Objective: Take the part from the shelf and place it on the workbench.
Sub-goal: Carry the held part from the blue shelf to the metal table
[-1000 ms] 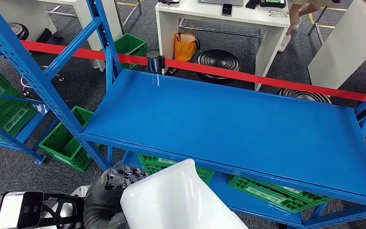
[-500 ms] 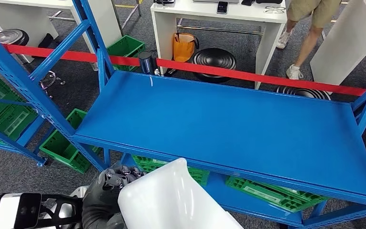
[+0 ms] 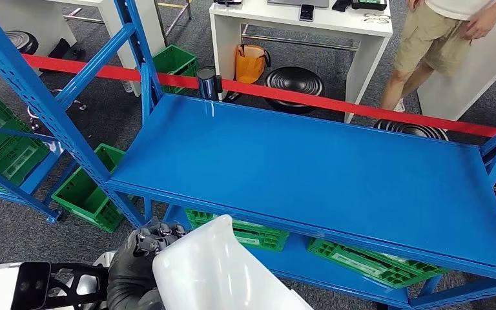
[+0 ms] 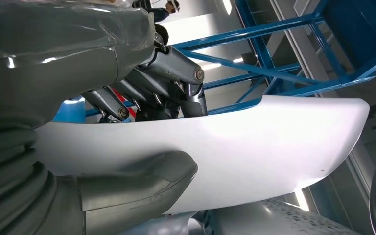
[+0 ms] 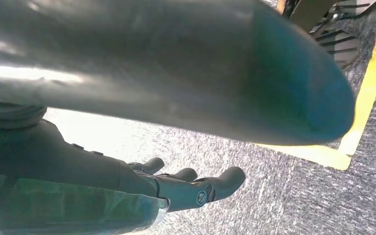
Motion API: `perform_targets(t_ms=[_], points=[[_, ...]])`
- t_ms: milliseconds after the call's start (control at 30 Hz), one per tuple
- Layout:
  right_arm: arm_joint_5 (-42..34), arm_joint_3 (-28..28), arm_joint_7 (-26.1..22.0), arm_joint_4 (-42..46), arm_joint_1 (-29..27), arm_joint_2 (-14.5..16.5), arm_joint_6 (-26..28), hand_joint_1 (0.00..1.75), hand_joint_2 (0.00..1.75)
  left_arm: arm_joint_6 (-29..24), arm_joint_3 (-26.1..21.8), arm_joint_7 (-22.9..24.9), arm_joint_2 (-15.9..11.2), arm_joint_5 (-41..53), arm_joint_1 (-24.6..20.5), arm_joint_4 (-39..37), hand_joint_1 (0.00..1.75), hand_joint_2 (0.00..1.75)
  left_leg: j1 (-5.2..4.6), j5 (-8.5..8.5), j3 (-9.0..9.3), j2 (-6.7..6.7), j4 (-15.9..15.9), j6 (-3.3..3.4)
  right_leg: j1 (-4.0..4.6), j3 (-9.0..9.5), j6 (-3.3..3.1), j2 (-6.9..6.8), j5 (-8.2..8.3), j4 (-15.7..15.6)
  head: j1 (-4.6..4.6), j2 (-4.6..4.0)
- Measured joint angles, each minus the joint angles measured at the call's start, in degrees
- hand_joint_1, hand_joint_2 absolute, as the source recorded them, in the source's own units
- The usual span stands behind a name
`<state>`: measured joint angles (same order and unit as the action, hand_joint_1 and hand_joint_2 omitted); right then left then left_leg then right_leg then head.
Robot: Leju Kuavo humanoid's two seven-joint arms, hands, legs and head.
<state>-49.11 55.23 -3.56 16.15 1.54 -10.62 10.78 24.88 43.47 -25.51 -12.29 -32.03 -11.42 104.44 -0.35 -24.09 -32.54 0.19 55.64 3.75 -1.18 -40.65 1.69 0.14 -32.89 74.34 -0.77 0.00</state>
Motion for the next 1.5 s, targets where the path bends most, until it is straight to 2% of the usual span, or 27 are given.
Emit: perform_targets(t_ms=[33, 67, 100, 167, 233, 300, 367, 433, 467, 500, 533, 600, 667, 800, 867, 933, 967, 1000, 1033, 1100, 1167, 1233, 1300, 1333, 1367, 1433, 1500], points=[[0.04, 0.03, 0.02, 0.00, -0.01, -0.08, 0.00, 0.00, 0.00, 0.03, -0.02, -0.17, 0.00, 0.15, 0.09, -0.01, 1.75, 1.75, 0.03, -0.05, 0.02, -0.03, 0.12, -0.08, -0.18, 1.37, 0.73, -0.04, 1.36, -2.86, 0.01, 0.00], [0.10, 0.06, 0.06, 0.00, 0.03, -0.15, 0.00, 0.00, 0.00, 0.07, -0.04, -0.30, -0.01, 0.26, 0.15, -0.01, 1.75, 1.75, 0.05, -0.16, 0.01, -0.07, 0.35, -0.25, -0.39, 3.69, 1.42, -0.10, 3.16, -7.48, 0.01, 0.00], [0.14, 0.09, 0.09, 0.00, 0.10, -0.21, 0.00, 0.00, 0.00, 0.11, -0.07, -0.39, -0.01, 0.37, 0.20, -0.01, 1.75, 1.75, -0.07, -0.36, -0.06, -0.12, 0.68, -0.54, -0.46, 5.83, 1.75, -0.15, 4.69, -11.77, 0.02, 0.00], [0.19, 0.17, 0.16, 0.01, 0.26, -0.26, 0.01, 0.00, 0.00, 0.19, -0.12, -0.55, -0.02, 0.60, 0.26, 0.01, 1.75, 1.75, -0.31, -0.72, -0.31, -0.17, 1.30, -1.20, -0.45, 8.25, 1.23, -0.20, 6.36, -16.60, -0.02, 0.00], [0.21, 0.25, 0.21, 0.02, 0.29, -0.22, 0.01, 0.00, 0.00, 0.22, -0.16, -0.69, -0.04, 0.74, 0.35, 0.02, 1.75, 1.75, -0.30, -0.78, -0.52, -0.18, 1.52, -1.68, -0.35, 8.28, 0.16, -0.16, 6.63, -16.85, -0.05, 0.00], [0.23, 0.28, 0.24, 0.02, 0.28, -0.14, 0.01, 0.00, 0.00, 0.23, -0.23, -0.76, -0.07, 0.78, 0.41, 0.02, 1.75, 1.75, -0.03, -1.52, -0.94, -0.21, 2.52, -2.28, -0.55, 8.30, -0.47, -0.16, 6.82, -16.96, -0.09, 0.00], [0.22, 0.29, 0.24, 0.02, 0.31, -0.10, 0.01, 0.00, 0.00, 0.23, -0.32, -0.81, -0.10, 0.82, 0.46, 0.02, 1.75, 1.75, 0.30, -4.54, -3.08, -0.24, 7.35, -3.03, -0.72, 8.31, -0.97, -0.17, 6.93, -17.02, -0.19, 0.00], [0.19, 0.29, 0.24, 0.02, 0.28, -0.11, 0.01, 0.00, 0.00, 0.23, -0.35, -0.85, -0.12, 0.86, 0.60, 0.02, 1.75, 1.75, 0.61, -8.25, -6.82, -0.23, 15.35, -3.56, -0.62, 8.20, -1.16, -0.18, 6.94, -17.00, -0.23, 0.00], [0.16, 0.29, 0.24, 0.02, 0.26, -0.11, 0.01, 0.00, 0.00, 0.23, -0.35, -0.85, -0.13, 0.87, 0.68, 0.02, 1.75, 1.75, 0.72, -9.02, -8.16, -0.23, 18.12, -3.66, -0.56, 8.18, -1.16, -0.18, 6.94, -16.99, -0.23, 0.00], [0.13, 0.29, 0.24, 0.02, 0.25, -0.11, -0.01, 0.00, 0.00, 0.23, -0.36, -0.85, -0.13, 0.88, 0.75, 0.02, 1.75, 1.75, 0.80, -8.66, -8.47, -0.23, 18.76, -3.66, -0.53, 8.20, -1.15, -0.16, 6.94, -16.99, -0.23, 0.00], [0.09, 0.29, 0.24, 0.02, 0.26, -0.11, -0.01, 0.00, 0.00, 0.22, -0.37, -0.79, -0.14, 0.87, 0.79, 0.02, 1.75, 1.75, 0.85, -7.25, -7.58, -0.23, 16.98, -3.52, -0.49, 8.27, -1.14, -0.12, 6.93, -16.99, -0.23, 0.00], [-0.07, 0.29, 0.23, 0.05, 0.29, -0.05, -0.02, 0.00, 0.00, 0.20, -0.45, -0.47, -0.15, 0.78, 0.79, 0.02, 1.75, 1.75, 0.79, -3.40, -3.49, -0.26, 8.89, -2.83, -0.41, 8.48, -1.11, -0.03, 6.91, -17.00, -0.23, 0.00], [-0.32, 0.29, 0.21, 0.12, 0.34, 0.02, -0.02, 0.00, 0.00, 0.21, -0.52, 0.04, -0.16, 0.56, 0.78, 0.02, 1.75, 1.75, 0.49, -1.61, -0.63, -0.24, 3.05, -2.12, -0.11, 8.43, -0.88, -0.01, 6.90, -16.98, -0.21, 0.00], [-0.62, 0.29, 0.20, 0.15, 0.48, 0.02, -0.01, 0.00, 0.00, 0.50, -0.57, 0.29, -0.19, 0.39, 0.75, 0.06, 1.75, 1.75, 0.31, -0.99, -0.06, -0.20, 1.10, -1.11, -0.11, 7.99, 0.17, -0.12, 6.82, -16.79, -0.17, 0.00], [-0.73, 0.29, 0.20, 0.15, 0.59, -0.04, 0.00, 0.00, 0.00, 0.70, -0.57, 0.33, -0.09, 0.39, 0.65, 0.10, 1.75, 1.75, 0.50, -0.37, 0.26, -0.07, 0.24, -0.55, -0.14, 5.99, -0.02, -0.13, 4.83, -12.82, -0.09, 0.00], [-0.82, 0.29, 0.20, 0.15, 0.56, -0.12, 0.00, 0.00, 0.00, 0.87, -0.50, 0.44, -0.02, 0.38, 0.58, 0.09, 1.75, 1.75, 0.32, -0.25, 0.10, -0.02, 0.18, -0.36, -0.18, 2.14, -0.41, -0.12, 1.61, -4.86, -0.03, 0.00], [-0.84, 0.29, 0.20, 0.15, 0.50, -0.14, 0.00, 0.00, 0.00, 0.91, -0.46, 0.49, -0.01, 0.37, 0.59, 0.08, 1.75, 1.75, 0.26, -0.24, 0.02, -0.03, 0.21, -0.35, -0.20, 0.56, -0.33, -0.12, 0.62, -1.66, -0.03, 0.00], [-0.84, 0.29, 0.20, 0.15, 0.46, -0.15, 0.00, 0.00, 0.00, 0.94, -0.41, 0.53, -0.01, 0.33, 0.58, 0.08, 1.75, 1.75, 0.22, -0.24, -0.02, -0.05, 0.26, -0.36, -0.22, -0.09, 0.00, -0.13, 0.42, -0.34, -0.03, 0.00], [-0.84, 0.29, 0.19, 0.15, 0.45, -0.17, 0.00, 0.00, 0.00, 0.99, -0.38, 0.54, 0.01, 0.26, 0.58, 0.08, 1.75, 1.75, 0.21, -0.27, -0.03, -0.06, 0.34, -0.39, -0.25, 0.57, 0.54, -0.14, 1.23, -1.71, -0.02, 0.00], [-0.82, 0.29, 0.14, 0.15, 0.53, -0.29, -0.01, 0.00, 0.00, 1.21, -0.37, 0.43, 0.18, 0.14, 0.59, 0.08, 1.75, 1.75, 0.18, -0.43, -0.04, -0.11, 0.68, -0.63, -0.34, 4.53, 1.53, -0.20, 4.22, -9.72, -0.01, 0.00], [-0.79, 0.30, 0.11, 0.15, 0.61, -0.45, -0.02, 0.00, 0.00, 1.55, -0.40, 0.22, 0.46, 0.22, 0.60, 0.08, 1.75, 1.75, -0.10, -0.76, -0.22, -0.18, 1.20, -1.15, -0.25, 7.71, 1.26, -0.23, 6.27, -15.96, -0.02, 0.00], [-0.77, 0.32, 0.11, 0.15, 0.63, -0.54, -0.02, 0.00, 0.00, 1.84, -0.45, 0.03, 0.66, 0.51, 0.64, 0.08, 1.75, 1.75, -0.24, -0.87, -0.38, -0.21, 1.43, -1.69, 0.05, 8.24, 0.25, -0.21, 6.68, -16.97, -0.05, 0.00], [-0.78, 0.33, 0.11, 0.15, 0.61, -0.51, -0.02, 0.00, 0.00, 2.03, -0.54, -0.08, 0.72, 0.72, 0.68, 0.08, 1.75, 1.75, -0.02, -1.17, -0.59, -0.21, 1.84, -2.22, -0.18, 8.22, -0.52, -0.18, 6.91, -17.07, -0.07, 0.00], [-0.78, 0.33, 0.11, 0.15, 0.61, -0.51, -0.02, 0.00, 0.00, 2.11, -0.60, -0.12, 0.72, 0.75, 0.71, 0.08, 1.75, 1.75, 0.11, -2.05, -1.08, -0.22, 3.02, -2.58, -0.35, 8.27, -0.87, -0.17, 7.00, -17.15, -0.13, 0.00], [-0.79, 0.33, 0.11, 0.15, 0.61, -0.50, -0.02, 0.00, 0.00, 2.19, -0.65, -0.14, 0.71, 0.78, 0.77, 0.08, 1.75, 1.75, 0.27, -3.53, -2.09, -0.23, 5.34, -2.96, -0.52, 8.31, -1.14, -0.16, 7.07, -17.21, -0.19, 0.00], [-0.86, 0.33, 0.07, 0.15, 0.55, -0.53, -0.01, 0.00, 0.00, 2.35, -0.74, 0.00, 0.70, 0.73, 1.05, 0.04, 1.75, 1.75, 0.61, -7.42, -5.58, -0.24, 12.94, -3.63, -0.40, 8.26, -1.40, -0.15, 7.06, -17.20, -0.29, 0.00], [-0.97, 0.33, -0.02, 0.15, 0.44, -0.51, 0.00, 0.00, 0.00, 2.59, -0.86, 0.58, 0.71, 0.35, 1.50, -0.06, 1.75, 1.75, 0.84, -9.08, -8.16, -0.23, 18.35, -3.87, -0.24, 8.21, -1.44, -0.16, 7.13, -17.15, -0.29, 0.00]])
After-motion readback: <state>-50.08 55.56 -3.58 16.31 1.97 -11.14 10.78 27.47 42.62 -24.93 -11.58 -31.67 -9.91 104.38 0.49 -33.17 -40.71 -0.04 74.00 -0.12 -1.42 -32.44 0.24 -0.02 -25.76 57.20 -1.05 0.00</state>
